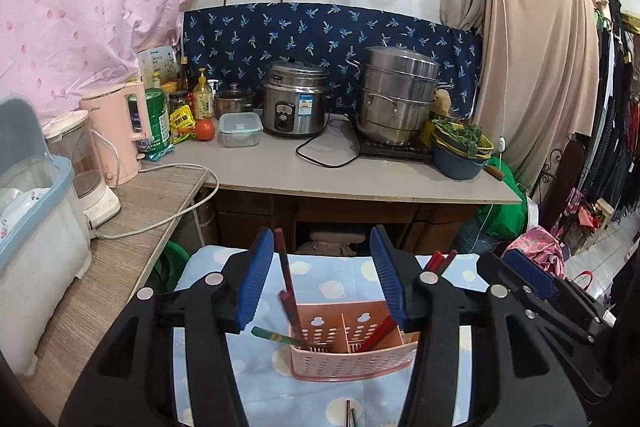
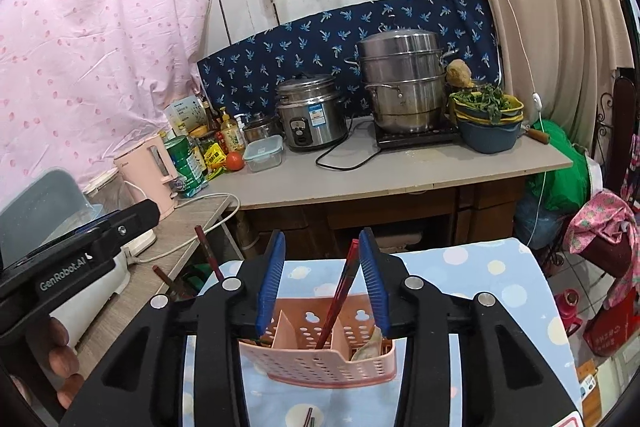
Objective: Organize utensils
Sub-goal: 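Lower both dark red chopsticks into the pink basket and open both tools, then withdraw both tools from the basket back over the last two chopsticks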
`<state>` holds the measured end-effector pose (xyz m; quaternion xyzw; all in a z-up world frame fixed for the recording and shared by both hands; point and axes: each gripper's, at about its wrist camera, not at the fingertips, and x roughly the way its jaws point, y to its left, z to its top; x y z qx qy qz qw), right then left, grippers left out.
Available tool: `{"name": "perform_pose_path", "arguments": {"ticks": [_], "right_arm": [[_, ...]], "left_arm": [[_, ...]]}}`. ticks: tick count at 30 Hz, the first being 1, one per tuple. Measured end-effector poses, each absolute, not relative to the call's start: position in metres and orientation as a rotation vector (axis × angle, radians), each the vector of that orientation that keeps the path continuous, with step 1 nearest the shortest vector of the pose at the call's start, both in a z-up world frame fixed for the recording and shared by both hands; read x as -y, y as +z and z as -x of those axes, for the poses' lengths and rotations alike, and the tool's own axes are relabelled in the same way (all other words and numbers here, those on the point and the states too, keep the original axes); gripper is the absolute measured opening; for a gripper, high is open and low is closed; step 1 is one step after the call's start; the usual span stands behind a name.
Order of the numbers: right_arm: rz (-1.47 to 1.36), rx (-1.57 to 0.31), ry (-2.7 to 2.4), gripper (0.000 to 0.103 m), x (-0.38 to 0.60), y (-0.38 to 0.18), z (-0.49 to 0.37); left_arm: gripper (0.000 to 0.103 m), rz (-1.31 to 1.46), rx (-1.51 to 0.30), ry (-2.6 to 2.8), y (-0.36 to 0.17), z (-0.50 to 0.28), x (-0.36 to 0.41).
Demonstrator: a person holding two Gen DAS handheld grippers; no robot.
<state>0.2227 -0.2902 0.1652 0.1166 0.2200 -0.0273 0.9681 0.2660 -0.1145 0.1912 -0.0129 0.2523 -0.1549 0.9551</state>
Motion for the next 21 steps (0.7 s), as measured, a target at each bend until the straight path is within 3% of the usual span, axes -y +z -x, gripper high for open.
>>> {"name": "perform_pose_path", "arguments": {"ticks": [12,17,21], "right_arm": [[-0.223,-0.442,-0.042,0.04,0.281,0.172,-0.171],[-0.227,-0.469,-0.037,0.04,0.276,0.158,-0.139],[-0.216,-0.513,-0.035,0.04,0.269,0.138,-0.112]], "left_arm": [[0.053,-0.008,-0.497,-0.333,0.199,-0.226,0.113],[0.06,-0.029,-0.513,-0.338,0.191,-0.205,0.107],[0.06,-0.039,-0.555,-0.344,0.173,-0.185,0.098]]}}
